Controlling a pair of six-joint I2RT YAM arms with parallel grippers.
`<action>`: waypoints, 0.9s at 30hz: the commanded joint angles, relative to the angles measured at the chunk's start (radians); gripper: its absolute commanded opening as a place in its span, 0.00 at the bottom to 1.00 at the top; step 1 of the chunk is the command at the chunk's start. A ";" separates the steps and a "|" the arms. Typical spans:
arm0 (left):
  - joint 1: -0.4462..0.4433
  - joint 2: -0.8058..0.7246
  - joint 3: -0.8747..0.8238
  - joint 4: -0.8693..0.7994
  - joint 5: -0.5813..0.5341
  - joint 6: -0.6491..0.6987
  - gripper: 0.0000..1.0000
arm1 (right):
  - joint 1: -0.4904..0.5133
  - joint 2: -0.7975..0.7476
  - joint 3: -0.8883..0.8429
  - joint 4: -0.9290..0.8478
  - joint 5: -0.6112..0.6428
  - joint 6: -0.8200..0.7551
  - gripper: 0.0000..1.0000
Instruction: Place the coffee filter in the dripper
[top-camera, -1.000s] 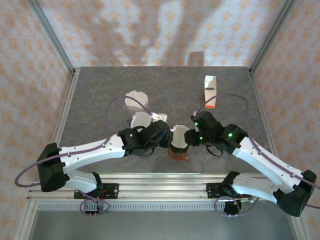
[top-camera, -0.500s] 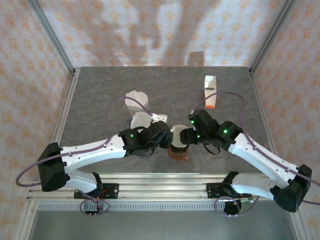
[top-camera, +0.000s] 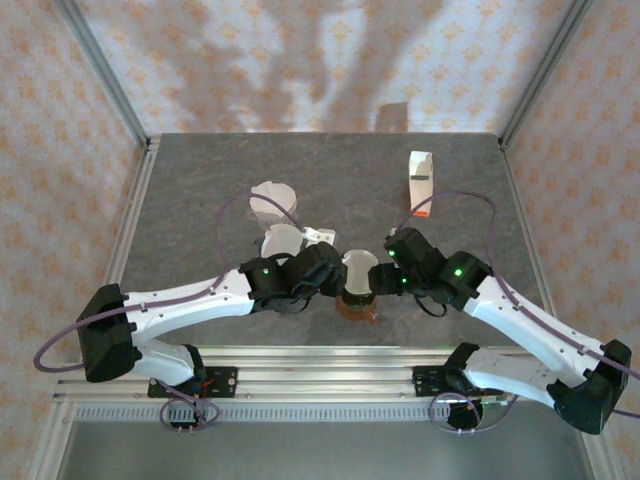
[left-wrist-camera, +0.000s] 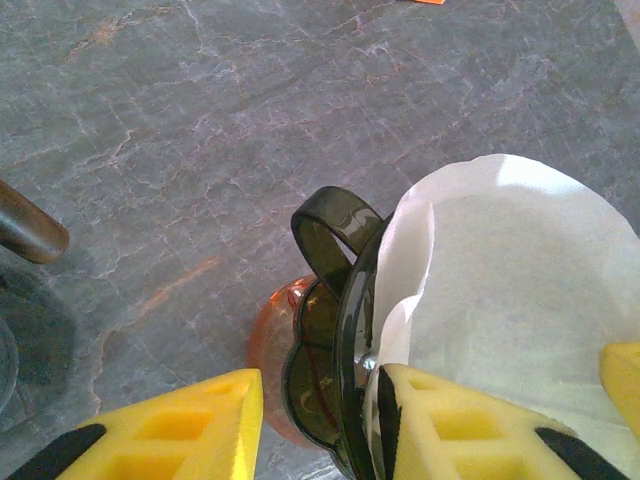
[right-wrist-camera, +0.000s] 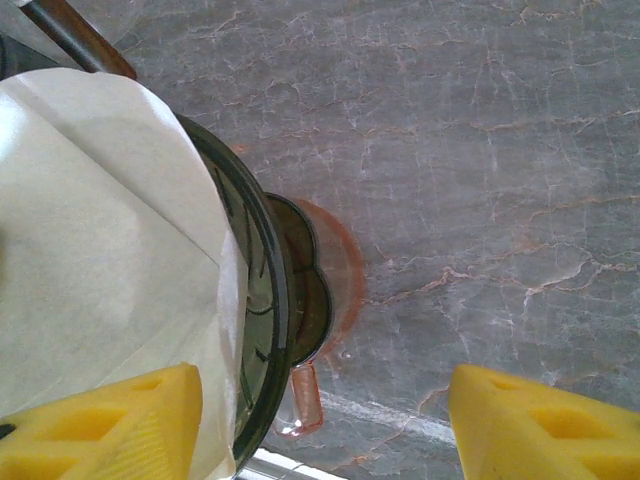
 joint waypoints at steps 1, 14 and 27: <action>0.010 -0.031 -0.013 -0.034 -0.028 -0.012 0.41 | -0.005 -0.017 -0.003 -0.017 0.038 0.014 0.66; 0.008 -0.082 -0.033 0.009 -0.007 -0.027 0.51 | -0.005 -0.020 -0.001 -0.019 0.027 0.020 0.66; -0.005 -0.062 -0.035 0.086 0.049 -0.027 0.58 | -0.005 -0.017 -0.010 -0.003 0.014 0.028 0.66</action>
